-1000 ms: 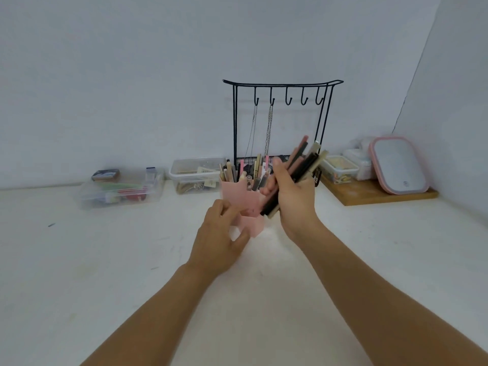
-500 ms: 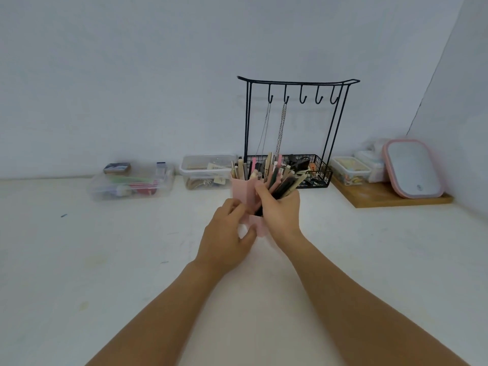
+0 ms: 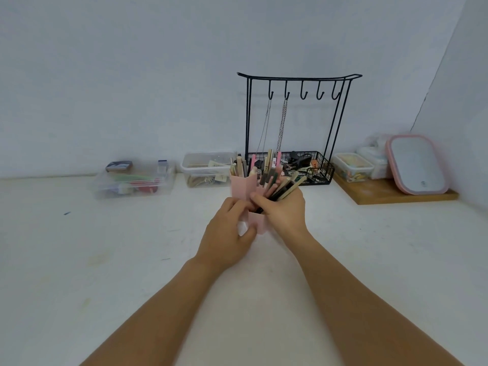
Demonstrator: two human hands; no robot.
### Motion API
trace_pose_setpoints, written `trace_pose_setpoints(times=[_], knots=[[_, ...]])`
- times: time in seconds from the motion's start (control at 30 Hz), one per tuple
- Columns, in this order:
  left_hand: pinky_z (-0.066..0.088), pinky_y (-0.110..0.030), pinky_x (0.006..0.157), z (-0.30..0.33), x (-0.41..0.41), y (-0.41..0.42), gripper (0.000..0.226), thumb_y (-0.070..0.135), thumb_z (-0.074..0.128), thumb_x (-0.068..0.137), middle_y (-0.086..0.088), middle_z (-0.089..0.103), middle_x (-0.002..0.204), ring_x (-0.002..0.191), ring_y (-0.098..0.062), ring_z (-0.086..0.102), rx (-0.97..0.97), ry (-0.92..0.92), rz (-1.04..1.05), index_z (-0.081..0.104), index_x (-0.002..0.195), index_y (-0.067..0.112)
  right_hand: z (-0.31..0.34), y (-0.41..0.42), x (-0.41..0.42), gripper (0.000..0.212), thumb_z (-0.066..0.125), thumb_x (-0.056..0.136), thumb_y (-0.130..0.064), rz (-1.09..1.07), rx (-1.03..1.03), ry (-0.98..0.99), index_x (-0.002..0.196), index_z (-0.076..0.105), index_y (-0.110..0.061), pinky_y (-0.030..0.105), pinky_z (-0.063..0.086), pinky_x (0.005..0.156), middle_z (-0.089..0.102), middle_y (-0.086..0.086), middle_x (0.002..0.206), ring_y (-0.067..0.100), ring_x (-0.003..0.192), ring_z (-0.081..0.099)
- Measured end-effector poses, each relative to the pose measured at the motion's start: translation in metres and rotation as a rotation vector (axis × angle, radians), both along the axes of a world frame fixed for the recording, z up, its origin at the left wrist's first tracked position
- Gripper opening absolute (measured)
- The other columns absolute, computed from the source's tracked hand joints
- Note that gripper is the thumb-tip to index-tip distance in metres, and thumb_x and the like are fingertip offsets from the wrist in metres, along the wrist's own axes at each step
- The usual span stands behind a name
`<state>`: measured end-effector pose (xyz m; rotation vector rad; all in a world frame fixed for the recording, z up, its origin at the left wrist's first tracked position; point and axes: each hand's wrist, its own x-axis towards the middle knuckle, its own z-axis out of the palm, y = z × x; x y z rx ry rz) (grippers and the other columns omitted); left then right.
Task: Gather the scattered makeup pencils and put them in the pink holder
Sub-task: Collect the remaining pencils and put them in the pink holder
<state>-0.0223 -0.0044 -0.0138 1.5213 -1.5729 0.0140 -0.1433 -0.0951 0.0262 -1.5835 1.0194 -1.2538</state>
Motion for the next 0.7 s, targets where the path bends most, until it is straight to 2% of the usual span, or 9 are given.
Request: trace_pose_setpoints(times=[0.13,0.3,0.37,0.43,0.47,0.53,0.6,0.63,0.7], knots=[[0.053,-0.031,0.073,-0.002,0.001,-0.001,0.039,0.026,0.065,0.085,0.011,0.052,0.111,0.095,-0.006,0.054,0.023,-0.016,-0.004,0.059,0.123,0.029,-0.003,-0.002,-0.002,0.054,0.09,0.061,-0.034,0.019,-0.032,-0.019,0.105,0.064,-0.017,0.035,0.061,0.076,0.074,-0.004,0.088,0.006,0.081,0.072],[0.055,-0.035,0.074,-0.002,0.0,-0.002,0.043,0.033,0.064,0.089,0.008,0.05,0.114,0.092,-0.011,0.057,0.073,-0.066,0.008,0.055,0.131,0.033,-0.004,0.0,-0.006,0.07,0.092,0.061,-0.035,-0.006,-0.052,-0.1,0.117,0.05,-0.031,0.031,0.059,0.082,0.07,-0.009,0.101,0.005,0.091,0.07],[0.055,-0.037,0.073,-0.003,-0.001,-0.003,0.044,0.034,0.064,0.09,0.008,0.048,0.114,0.09,-0.012,0.055,0.078,-0.072,0.009,0.053,0.132,0.031,-0.008,-0.002,-0.001,0.084,0.095,0.051,-0.046,0.015,-0.011,-0.064,0.117,0.045,-0.035,0.033,0.058,0.084,0.067,-0.008,0.106,0.009,0.098,0.068],[0.055,-0.04,0.076,-0.004,0.0,-0.004,0.046,0.035,0.063,0.09,0.006,0.047,0.116,0.094,-0.014,0.056,0.087,-0.054,-0.008,0.053,0.133,0.026,-0.014,-0.004,0.002,0.095,0.095,0.036,-0.064,0.03,0.045,-0.01,0.114,0.046,-0.039,0.041,0.059,0.084,0.068,-0.006,0.108,0.017,0.103,0.068],[0.055,-0.041,0.079,-0.005,0.001,-0.004,0.047,0.036,0.063,0.09,0.005,0.047,0.118,0.098,-0.015,0.057,0.095,-0.043,-0.024,0.054,0.134,0.024,-0.018,-0.006,0.002,0.096,0.095,0.034,-0.064,0.087,0.08,-0.007,0.114,0.048,-0.038,0.044,0.059,0.084,0.07,-0.004,0.108,0.02,0.103,0.07],[0.056,-0.042,0.083,-0.006,0.003,-0.005,0.044,0.036,0.063,0.089,0.005,0.046,0.119,0.104,-0.015,0.057,0.101,-0.027,-0.055,0.055,0.131,0.025,-0.019,-0.007,-0.002,0.086,0.1,0.047,-0.041,0.274,0.14,-0.042,0.119,0.056,-0.026,0.046,0.059,0.087,0.075,0.003,0.11,0.023,0.102,0.073],[0.055,-0.038,0.083,-0.006,0.003,-0.005,0.042,0.031,0.066,0.088,0.006,0.046,0.117,0.105,-0.011,0.056,0.089,0.001,-0.07,0.055,0.129,0.03,-0.019,-0.009,-0.01,0.078,0.094,0.063,-0.013,0.447,0.172,-0.064,0.129,0.054,-0.011,0.041,0.059,0.089,0.074,0.009,0.115,0.023,0.106,0.072],[0.054,-0.033,0.081,-0.005,0.003,-0.005,0.043,0.029,0.068,0.088,0.007,0.047,0.116,0.105,-0.007,0.055,0.077,0.024,-0.071,0.054,0.129,0.032,-0.018,-0.01,-0.014,0.078,0.091,0.066,-0.005,0.473,0.171,-0.057,0.132,0.051,-0.008,0.036,0.06,0.086,0.074,0.009,0.116,0.022,0.107,0.072],[0.047,-0.02,0.075,-0.007,0.004,-0.007,0.045,0.025,0.074,0.087,0.007,0.05,0.114,0.103,-0.005,0.054,0.029,0.102,-0.047,0.053,0.126,0.029,-0.019,-0.014,-0.017,0.077,0.09,0.066,0.0,0.459,0.152,-0.05,0.132,0.05,-0.011,0.029,0.061,0.078,0.074,0.006,0.113,0.02,0.105,0.072]])
